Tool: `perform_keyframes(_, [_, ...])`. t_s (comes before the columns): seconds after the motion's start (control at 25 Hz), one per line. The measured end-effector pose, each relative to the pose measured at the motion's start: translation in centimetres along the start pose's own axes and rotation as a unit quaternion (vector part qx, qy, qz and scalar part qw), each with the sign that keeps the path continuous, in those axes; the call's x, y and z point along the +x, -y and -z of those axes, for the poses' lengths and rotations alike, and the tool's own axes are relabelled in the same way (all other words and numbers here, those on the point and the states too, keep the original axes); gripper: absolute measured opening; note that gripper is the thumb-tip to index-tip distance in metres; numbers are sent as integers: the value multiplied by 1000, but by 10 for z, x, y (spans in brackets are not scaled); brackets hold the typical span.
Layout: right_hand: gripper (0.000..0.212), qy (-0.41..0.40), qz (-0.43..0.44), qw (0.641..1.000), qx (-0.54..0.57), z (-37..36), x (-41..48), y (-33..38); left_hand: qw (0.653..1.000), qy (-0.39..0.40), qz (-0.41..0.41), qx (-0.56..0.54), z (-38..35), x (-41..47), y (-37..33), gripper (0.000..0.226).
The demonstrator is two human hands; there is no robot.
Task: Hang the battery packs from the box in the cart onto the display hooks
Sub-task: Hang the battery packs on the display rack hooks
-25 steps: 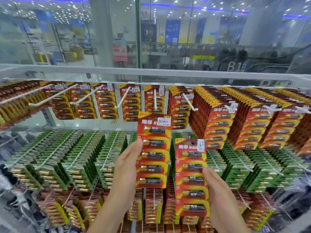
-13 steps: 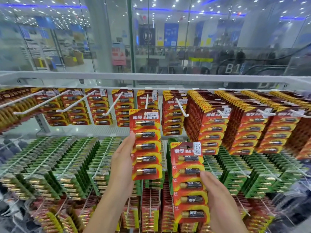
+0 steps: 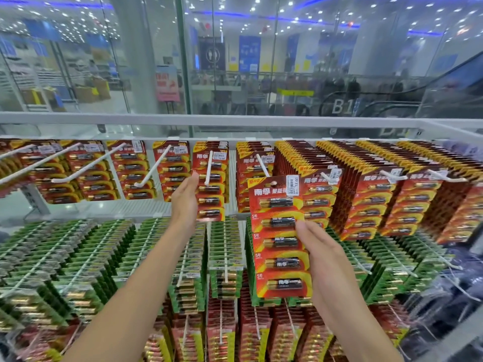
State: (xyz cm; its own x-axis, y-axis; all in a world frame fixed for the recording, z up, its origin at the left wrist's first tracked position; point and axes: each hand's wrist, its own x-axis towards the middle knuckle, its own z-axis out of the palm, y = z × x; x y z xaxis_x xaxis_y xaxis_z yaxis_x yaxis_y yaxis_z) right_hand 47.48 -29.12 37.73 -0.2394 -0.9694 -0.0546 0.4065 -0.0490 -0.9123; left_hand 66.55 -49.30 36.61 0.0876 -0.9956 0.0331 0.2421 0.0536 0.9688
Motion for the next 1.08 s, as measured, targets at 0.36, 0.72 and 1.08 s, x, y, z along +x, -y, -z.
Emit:
perform_keyframes(0.36, [28,-52,13,997,-57,-26,32,-6,1000,-18,0,-16,-3,14,11,20])
perform_keyframes(0.72, [32,-124,34,984,-123,-57,125,-23,999,-24,-32,-6,3,16,14,28])
perform_keyframes(1.08, [26,-164,44,982,-80,-63,144,-25,995,-51,-68,45,13,21,17,13])
